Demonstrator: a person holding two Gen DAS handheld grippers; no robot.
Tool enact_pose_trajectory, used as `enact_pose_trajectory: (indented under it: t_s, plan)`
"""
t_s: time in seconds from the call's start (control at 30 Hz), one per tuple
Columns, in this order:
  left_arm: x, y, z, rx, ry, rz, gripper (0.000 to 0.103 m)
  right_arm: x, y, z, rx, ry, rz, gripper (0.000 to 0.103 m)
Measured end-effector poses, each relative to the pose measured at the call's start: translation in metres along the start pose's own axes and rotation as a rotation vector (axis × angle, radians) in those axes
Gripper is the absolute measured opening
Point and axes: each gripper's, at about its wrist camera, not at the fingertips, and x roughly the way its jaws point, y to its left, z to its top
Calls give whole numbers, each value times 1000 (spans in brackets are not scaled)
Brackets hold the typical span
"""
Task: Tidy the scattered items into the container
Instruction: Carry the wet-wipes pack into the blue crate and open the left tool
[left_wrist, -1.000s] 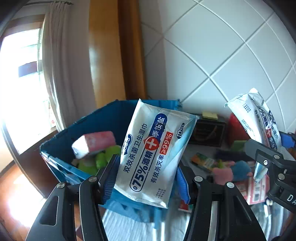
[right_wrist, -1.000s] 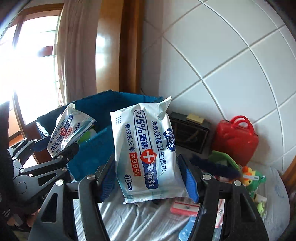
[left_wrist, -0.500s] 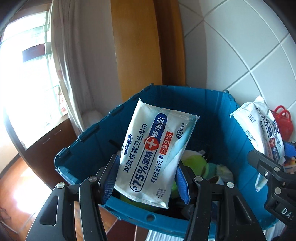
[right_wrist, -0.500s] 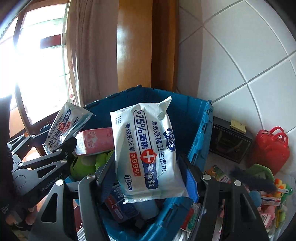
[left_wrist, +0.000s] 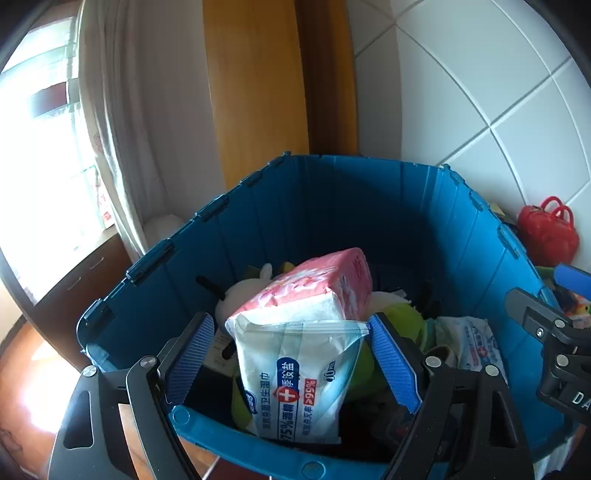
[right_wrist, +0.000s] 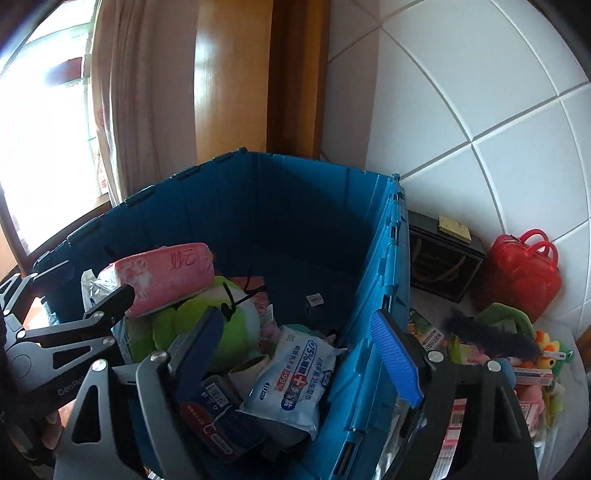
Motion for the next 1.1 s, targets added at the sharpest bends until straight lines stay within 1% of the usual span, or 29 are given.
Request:
enact_pose_trajectory:
  t_s: [0.33, 0.53, 0.67, 0.9, 1.1]
  plan:
    - [-9, 1, -6, -10, 13, -16, 86, -11, -3, -8, 8, 3, -9, 83]
    - [-20, -5, -14, -14, 13, -12, 86, -20, -5, -13, 5, 1, -8, 83]
    - [-29, -15, -18, -18, 14, -15, 86, -29, -13, -21, 6, -1, -7, 83]
    - [-55, -51, -21, 6, -17, -34, 86, -51, -43, -34, 33, -19, -19, 83]
    - [-83, -99, -20, 32, -55, -65, 86, -77, -85, -49, 67, -45, -38, 83]
